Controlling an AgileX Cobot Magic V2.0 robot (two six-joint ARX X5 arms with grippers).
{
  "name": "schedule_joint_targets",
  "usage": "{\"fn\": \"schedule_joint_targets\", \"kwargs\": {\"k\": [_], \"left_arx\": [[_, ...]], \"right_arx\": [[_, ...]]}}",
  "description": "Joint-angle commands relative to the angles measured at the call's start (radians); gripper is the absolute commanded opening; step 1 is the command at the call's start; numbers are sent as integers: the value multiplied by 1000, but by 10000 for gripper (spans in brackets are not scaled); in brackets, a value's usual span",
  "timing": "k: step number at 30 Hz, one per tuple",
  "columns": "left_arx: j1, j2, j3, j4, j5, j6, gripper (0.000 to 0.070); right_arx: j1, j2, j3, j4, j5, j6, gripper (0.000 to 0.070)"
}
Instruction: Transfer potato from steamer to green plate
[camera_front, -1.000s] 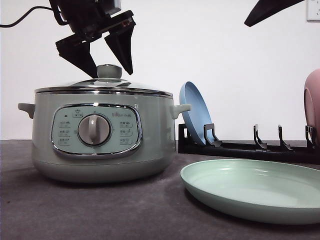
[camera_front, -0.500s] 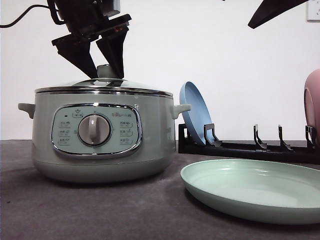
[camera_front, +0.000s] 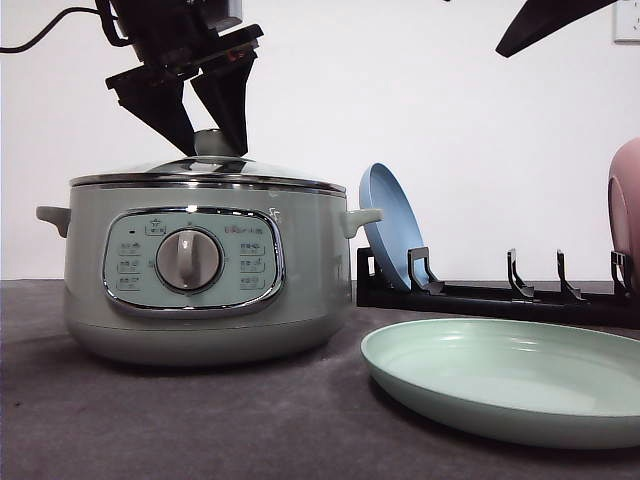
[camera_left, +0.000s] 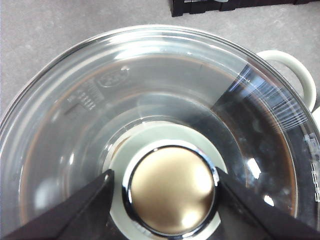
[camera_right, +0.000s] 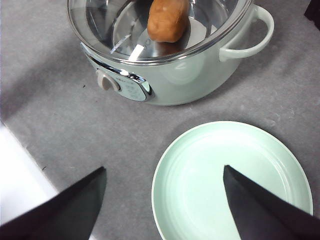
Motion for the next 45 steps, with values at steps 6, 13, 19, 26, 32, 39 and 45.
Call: {"fn": "schedule_joint_targets", "kwargs": {"k": [6, 13, 19, 26, 32, 39, 45], "left_arx": [[-4, 12, 18, -35, 0, -15, 368], [-5, 12, 18, -45, 1, -21, 163], [-5, 12, 18, -47, 1, -21, 0], [-3, -5, 18, -36, 1, -21, 0], [3, -67, 19, 0, 1, -25, 0], [21, -155, 19, 12, 1, -28, 0], [70, -237, 19, 1, -42, -27, 0]], "right_arx": [[5, 7, 18, 7, 1, -11, 463], [5, 7, 18, 10, 1, -11, 463], [5, 7, 18, 11, 1, -11, 463], [5, 7, 18, 13, 1, -11, 463], [5, 7, 18, 13, 1, -11, 463], [5, 7, 18, 15, 1, -11, 463], [5, 7, 18, 21, 0, -9, 463]]}}
